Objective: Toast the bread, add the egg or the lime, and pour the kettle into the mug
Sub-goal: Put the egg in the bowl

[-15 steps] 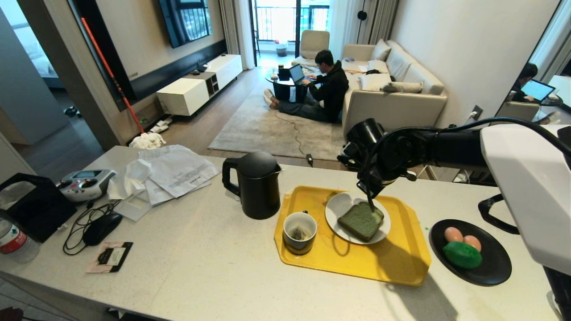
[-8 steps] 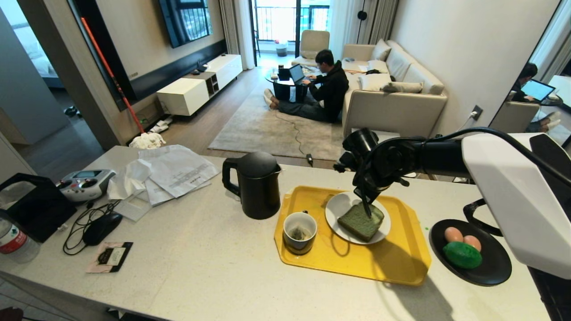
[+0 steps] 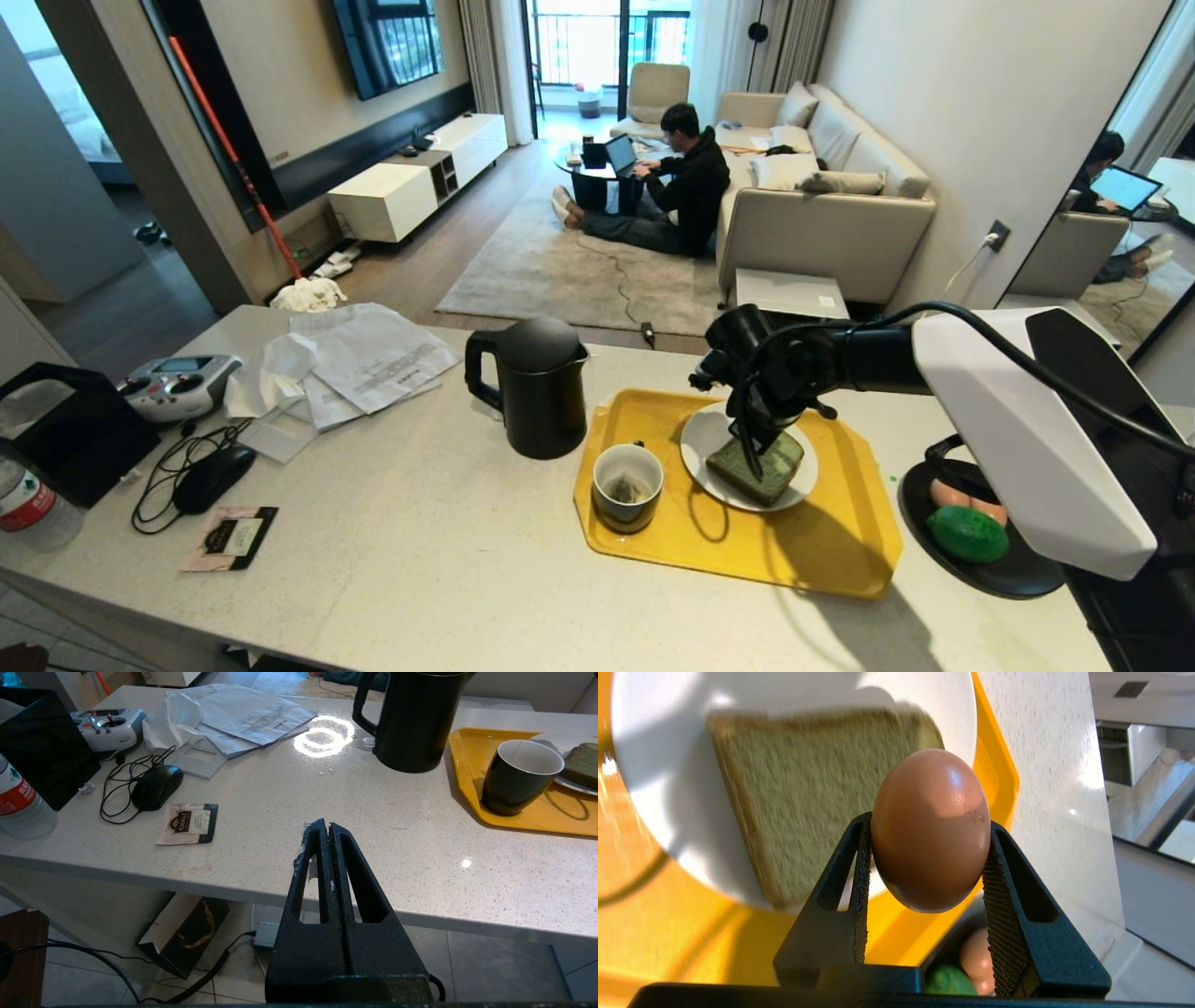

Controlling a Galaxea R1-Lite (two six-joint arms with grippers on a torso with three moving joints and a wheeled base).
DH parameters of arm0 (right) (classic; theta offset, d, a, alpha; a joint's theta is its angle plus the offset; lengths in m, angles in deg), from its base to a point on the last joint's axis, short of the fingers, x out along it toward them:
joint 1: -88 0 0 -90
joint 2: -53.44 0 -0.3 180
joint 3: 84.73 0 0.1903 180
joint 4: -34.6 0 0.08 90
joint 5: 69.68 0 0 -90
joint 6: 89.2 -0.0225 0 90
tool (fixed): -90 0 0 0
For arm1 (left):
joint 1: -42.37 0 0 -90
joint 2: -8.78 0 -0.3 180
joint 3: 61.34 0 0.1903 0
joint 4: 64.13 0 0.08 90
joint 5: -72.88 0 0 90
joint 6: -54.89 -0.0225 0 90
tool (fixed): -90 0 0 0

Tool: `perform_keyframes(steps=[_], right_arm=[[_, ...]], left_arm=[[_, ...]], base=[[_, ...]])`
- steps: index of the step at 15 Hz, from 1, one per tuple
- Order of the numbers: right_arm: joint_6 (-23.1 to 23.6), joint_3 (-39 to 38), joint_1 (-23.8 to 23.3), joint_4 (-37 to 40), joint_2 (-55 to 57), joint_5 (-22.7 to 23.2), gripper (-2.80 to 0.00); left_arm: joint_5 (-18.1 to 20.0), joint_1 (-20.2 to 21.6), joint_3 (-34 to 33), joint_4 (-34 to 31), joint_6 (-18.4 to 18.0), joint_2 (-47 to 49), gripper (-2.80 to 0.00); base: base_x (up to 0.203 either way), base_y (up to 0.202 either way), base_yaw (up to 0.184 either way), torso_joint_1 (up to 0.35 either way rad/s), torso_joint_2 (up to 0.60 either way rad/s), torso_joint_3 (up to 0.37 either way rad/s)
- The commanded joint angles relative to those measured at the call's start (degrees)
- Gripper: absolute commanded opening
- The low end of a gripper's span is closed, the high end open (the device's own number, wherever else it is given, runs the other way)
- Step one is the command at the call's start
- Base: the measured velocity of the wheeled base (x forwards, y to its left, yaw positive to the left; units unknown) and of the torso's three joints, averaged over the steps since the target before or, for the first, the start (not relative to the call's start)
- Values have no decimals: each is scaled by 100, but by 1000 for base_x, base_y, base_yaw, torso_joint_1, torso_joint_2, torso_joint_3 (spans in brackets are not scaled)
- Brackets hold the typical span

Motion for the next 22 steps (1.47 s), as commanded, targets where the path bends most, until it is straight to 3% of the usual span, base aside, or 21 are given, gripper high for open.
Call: perform_keyframes(steps=[1, 19, 20, 22], right_arm=[[16, 0, 4, -296, 298, 2, -280], [-291, 0, -66, -410, 661, 53, -280], [-291, 0, -76, -416, 661, 53, 0], [-291, 0, -102, -419, 643, 53, 0]], left_arm=[[-1, 1, 0, 5, -2, -4, -280], [-1, 0, 0, 5, -2, -4, -280], [-1, 0, 0, 5, -2, -4, -280], [-1, 0, 0, 5, -2, -4, -280]], base=[[0, 0, 0, 0, 0, 0], [0, 0, 0, 0, 0, 0], [0, 0, 0, 0, 0, 0], [0, 0, 0, 0, 0, 0]])
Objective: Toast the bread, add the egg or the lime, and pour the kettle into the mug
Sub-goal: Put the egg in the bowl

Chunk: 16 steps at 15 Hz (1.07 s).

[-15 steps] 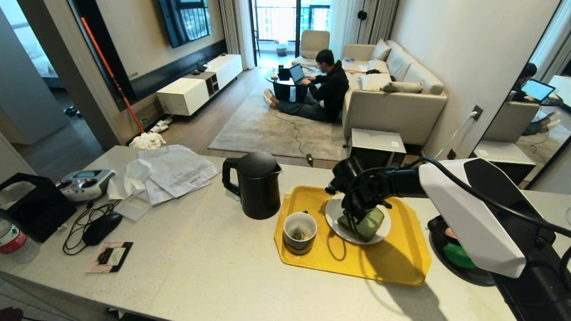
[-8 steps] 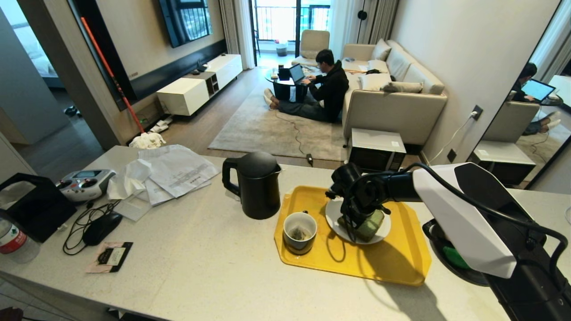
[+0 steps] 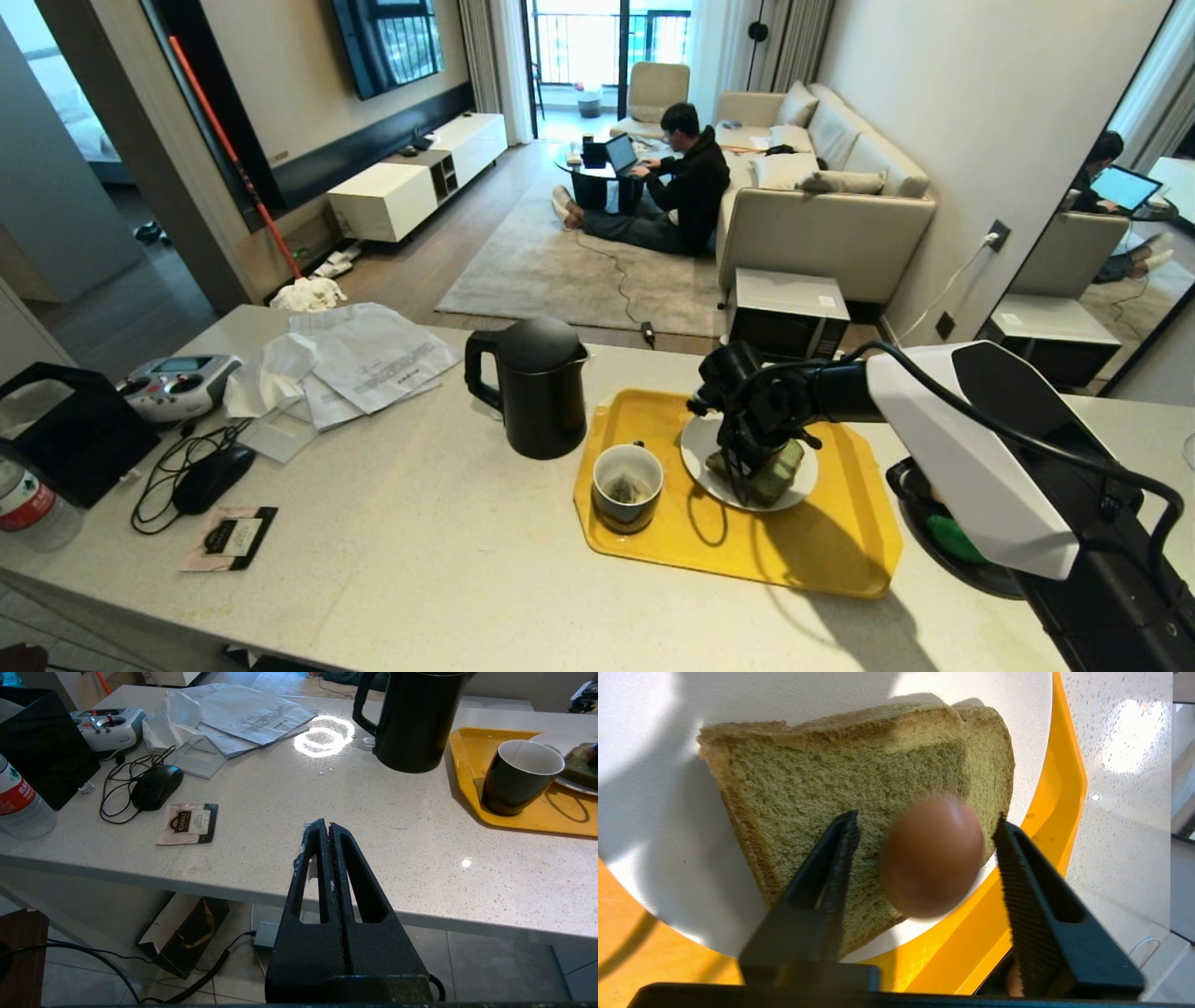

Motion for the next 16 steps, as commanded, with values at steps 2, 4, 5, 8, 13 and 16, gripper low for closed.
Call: perform_keyframes(steps=[2, 4, 5, 8, 13, 16], right_arm=[[4, -1, -26, 13, -18, -7, 0], [-5, -1, -26, 13, -24, -7, 0], [-5, -1, -26, 13, -27, -7, 0], [-9, -1, -26, -45, -100, 18, 0], [-306, -5, -3, -66, -730, 373, 0], [-372, -135, 17, -50, -1361, 467, -280]], left_arm=[[-1, 2, 0, 2, 1, -4, -280], [-1, 11, 0, 2, 1, -4, -280], [-1, 3, 0, 2, 1, -4, -280], [-1, 2, 0, 2, 1, -4, -280], [-1, 11, 0, 2, 1, -4, -280], [-1, 10, -1, 2, 1, -4, -280]], base=[[0, 0, 0, 0, 0, 0], [0, 0, 0, 0, 0, 0], [0, 0, 0, 0, 0, 0], [0, 0, 0, 0, 0, 0], [0, 0, 0, 0, 0, 0], [0, 0, 0, 0, 0, 0]])
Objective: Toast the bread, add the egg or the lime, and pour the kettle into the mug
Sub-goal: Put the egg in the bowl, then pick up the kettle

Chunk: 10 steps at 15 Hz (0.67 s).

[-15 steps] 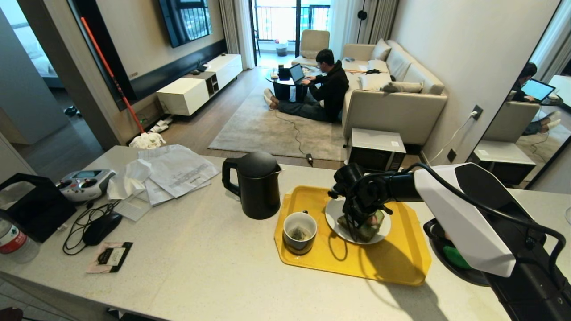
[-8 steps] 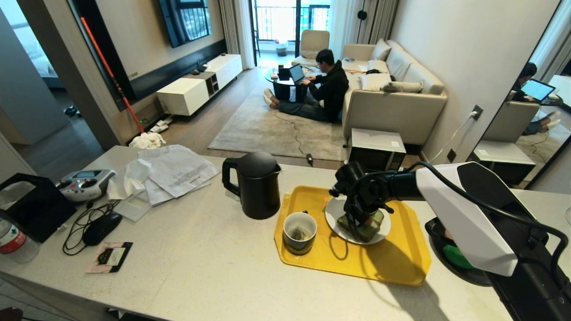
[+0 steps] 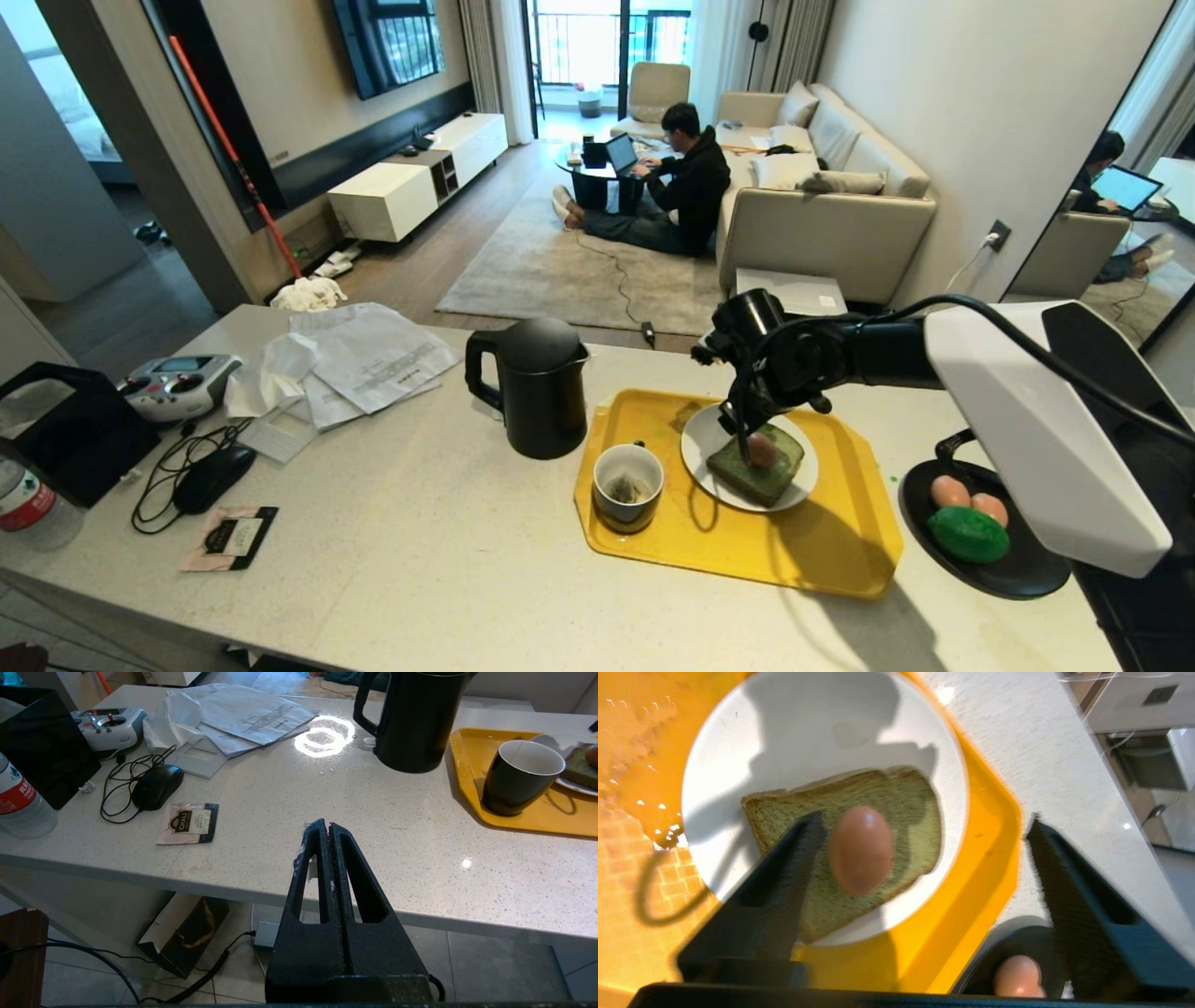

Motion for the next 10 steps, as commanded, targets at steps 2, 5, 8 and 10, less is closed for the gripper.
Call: perform_keyframes(steps=[2, 5, 8, 10], right_arm=[[-146, -248, 5, 22, -918, 73, -280], [-444, -489, -15, 26, -1597, 245, -280], [-808, -542, -82, -1, -2281, 310, -280], [-889, -506, -184, -16, -2760, 503, -280]], left_arm=[[-1, -3, 0, 5, 1, -4, -280], [-1, 6, 0, 5, 1, -4, -280], [-1, 2, 0, 5, 1, -4, -280], [-1, -1, 0, 5, 1, -4, -280]], base=[[0, 0, 0, 0, 0, 0], [0, 0, 0, 0, 0, 0], [0, 0, 0, 0, 0, 0], [0, 0, 0, 0, 0, 0]])
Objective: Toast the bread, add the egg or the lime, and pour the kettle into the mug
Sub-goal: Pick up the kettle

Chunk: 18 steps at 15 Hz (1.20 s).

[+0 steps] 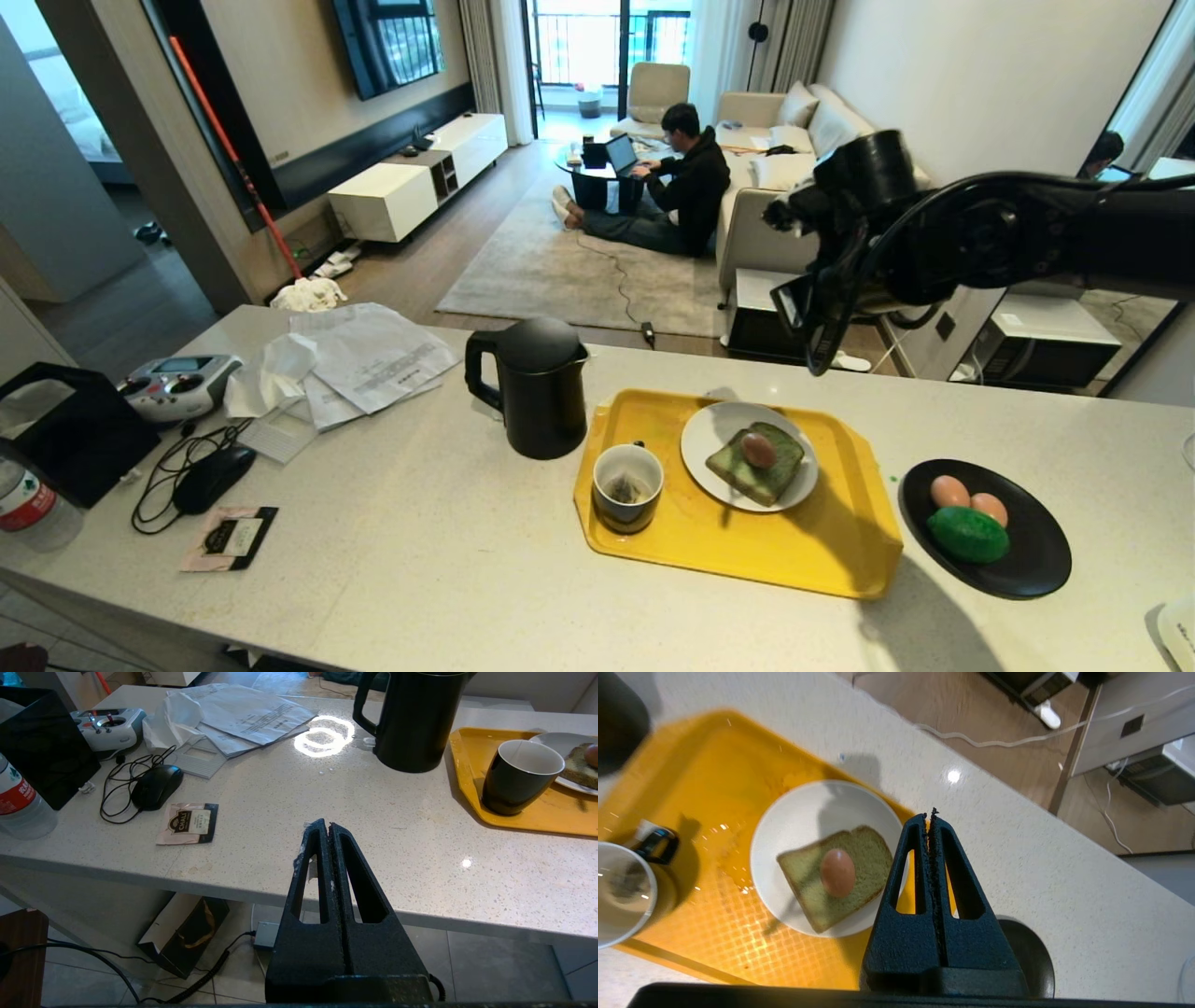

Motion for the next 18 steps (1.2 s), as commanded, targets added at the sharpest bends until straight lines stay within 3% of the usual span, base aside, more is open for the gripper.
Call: perform_keyframes(steps=[1, 4, 7, 10, 18], right_arm=[[-114, -9, -168, 1, -823, 191, -280], [-697, -321, -597, -6, -1585, 302, -280], [-765, -421, -1599, -2, -2271, 363, -280], [-782, -899, -2200, 15, -3204, 657, -280], [-768, -3147, -2342, -37, -6251, 785, -280]], left_arm=[[-1, -3, 0, 4, -1, -4, -280], [-1, 6, 0, 4, -1, -4, -280], [-1, 2, 0, 4, -1, -4, -280], [-1, -3, 0, 4, -1, -4, -280], [-1, -3, 0, 4, -1, -4, -280]], base=[[0, 0, 0, 0, 0, 0], [0, 0, 0, 0, 0, 0], [0, 0, 0, 0, 0, 0], [0, 0, 0, 0, 0, 0], [0, 0, 0, 0, 0, 0]])
